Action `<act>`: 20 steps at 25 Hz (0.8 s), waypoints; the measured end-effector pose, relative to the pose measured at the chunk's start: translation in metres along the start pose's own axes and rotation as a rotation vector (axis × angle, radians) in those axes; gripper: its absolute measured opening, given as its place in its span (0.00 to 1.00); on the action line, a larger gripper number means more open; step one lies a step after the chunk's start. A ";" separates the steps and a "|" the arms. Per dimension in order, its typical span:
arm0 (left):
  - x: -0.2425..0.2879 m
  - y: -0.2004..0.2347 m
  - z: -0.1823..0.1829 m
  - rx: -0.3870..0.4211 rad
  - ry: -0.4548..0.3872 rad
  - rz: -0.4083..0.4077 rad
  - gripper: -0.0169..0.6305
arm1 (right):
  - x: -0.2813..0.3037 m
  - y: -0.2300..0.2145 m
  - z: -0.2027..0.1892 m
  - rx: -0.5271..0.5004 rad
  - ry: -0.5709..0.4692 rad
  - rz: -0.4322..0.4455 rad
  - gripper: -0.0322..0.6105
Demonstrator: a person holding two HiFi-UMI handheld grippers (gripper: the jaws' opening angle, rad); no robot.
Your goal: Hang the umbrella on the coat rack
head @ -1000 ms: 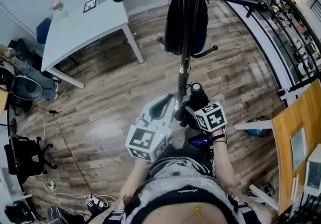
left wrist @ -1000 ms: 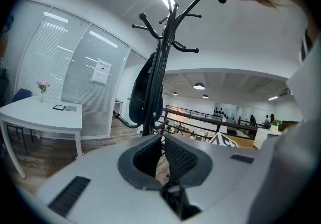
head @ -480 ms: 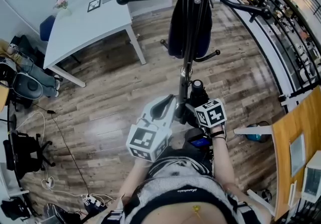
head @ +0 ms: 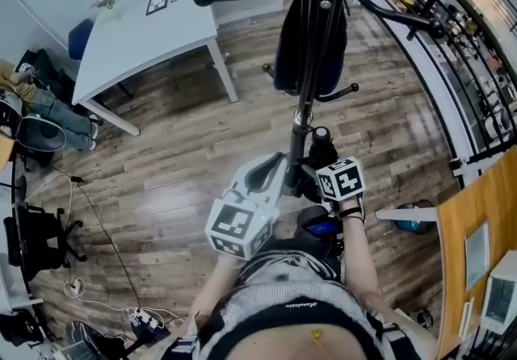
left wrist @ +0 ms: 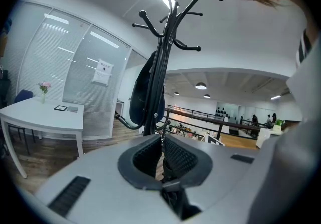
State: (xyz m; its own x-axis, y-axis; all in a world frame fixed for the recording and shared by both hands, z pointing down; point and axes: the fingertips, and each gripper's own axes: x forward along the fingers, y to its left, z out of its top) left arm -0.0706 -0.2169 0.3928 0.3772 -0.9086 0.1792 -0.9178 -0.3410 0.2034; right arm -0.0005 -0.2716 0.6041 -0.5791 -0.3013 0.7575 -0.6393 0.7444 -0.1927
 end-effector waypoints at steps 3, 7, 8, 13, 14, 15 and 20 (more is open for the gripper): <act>0.001 0.000 0.001 0.001 -0.004 -0.001 0.06 | 0.003 -0.001 -0.004 -0.002 0.016 0.001 0.46; 0.000 0.001 -0.005 0.002 -0.004 0.000 0.06 | 0.008 -0.002 -0.011 -0.001 0.035 0.008 0.46; 0.000 0.002 -0.007 -0.001 -0.002 0.003 0.06 | 0.010 -0.002 -0.013 -0.003 0.040 0.008 0.46; 0.000 0.002 -0.007 -0.009 -0.004 0.008 0.06 | 0.019 -0.005 -0.023 -0.002 0.064 0.014 0.46; 0.000 0.002 -0.006 -0.009 -0.005 0.008 0.06 | 0.020 -0.006 -0.025 -0.002 0.069 0.013 0.46; 0.000 0.002 -0.005 -0.009 -0.006 0.008 0.06 | 0.021 -0.006 -0.026 -0.002 0.074 0.011 0.46; 0.000 0.002 -0.005 -0.010 -0.003 0.006 0.06 | 0.026 -0.008 -0.034 0.015 0.095 0.014 0.46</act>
State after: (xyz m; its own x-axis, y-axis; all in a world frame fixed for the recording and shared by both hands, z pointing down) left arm -0.0715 -0.2164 0.3984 0.3717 -0.9113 0.1771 -0.9187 -0.3336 0.2115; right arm 0.0065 -0.2647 0.6464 -0.5380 -0.2319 0.8105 -0.6393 0.7389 -0.2129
